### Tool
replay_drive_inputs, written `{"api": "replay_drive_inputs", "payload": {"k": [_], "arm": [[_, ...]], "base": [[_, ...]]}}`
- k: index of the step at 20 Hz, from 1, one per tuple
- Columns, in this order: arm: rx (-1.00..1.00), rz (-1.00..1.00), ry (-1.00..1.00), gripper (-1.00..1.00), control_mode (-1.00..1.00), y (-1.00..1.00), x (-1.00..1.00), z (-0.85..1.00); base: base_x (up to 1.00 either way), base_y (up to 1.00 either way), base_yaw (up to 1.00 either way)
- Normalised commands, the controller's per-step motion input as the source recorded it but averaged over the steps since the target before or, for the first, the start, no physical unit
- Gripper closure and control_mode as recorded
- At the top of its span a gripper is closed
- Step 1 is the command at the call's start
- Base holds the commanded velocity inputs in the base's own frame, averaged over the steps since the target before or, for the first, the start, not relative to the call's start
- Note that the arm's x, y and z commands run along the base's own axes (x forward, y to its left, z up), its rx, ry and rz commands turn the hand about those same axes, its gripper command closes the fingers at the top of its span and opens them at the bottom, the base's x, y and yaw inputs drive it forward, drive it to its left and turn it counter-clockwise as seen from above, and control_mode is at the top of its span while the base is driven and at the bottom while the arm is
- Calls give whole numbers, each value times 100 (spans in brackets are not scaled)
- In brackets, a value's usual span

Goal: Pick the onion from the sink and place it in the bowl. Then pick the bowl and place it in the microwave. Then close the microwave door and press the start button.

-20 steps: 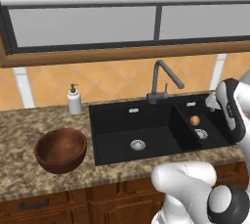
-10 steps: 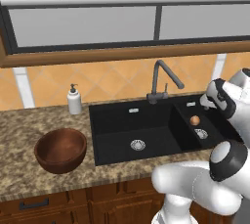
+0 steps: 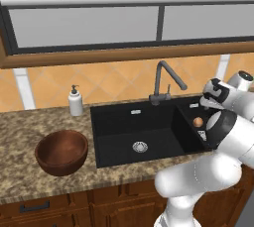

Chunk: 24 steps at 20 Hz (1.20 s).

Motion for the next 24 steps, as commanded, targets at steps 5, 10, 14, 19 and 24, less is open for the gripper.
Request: {"api": "replay_drive_inputs", "payload": {"k": [5,10,14,19,24], "arm": [[3,-3,5,-100,-100,-23,40,-30],[9,-12,3,-100,-100,-8,30,-36],[4,-8,10,-100,-100,-25,31,-51],[0,-7,8,-100,-100,-23,32,-45],[0,-8,4,-100,-100,-4,31,-27]], "base": [[0,0,0],[0,0,0],[0,0,0],[0,0,0],[0,0,0]]}}
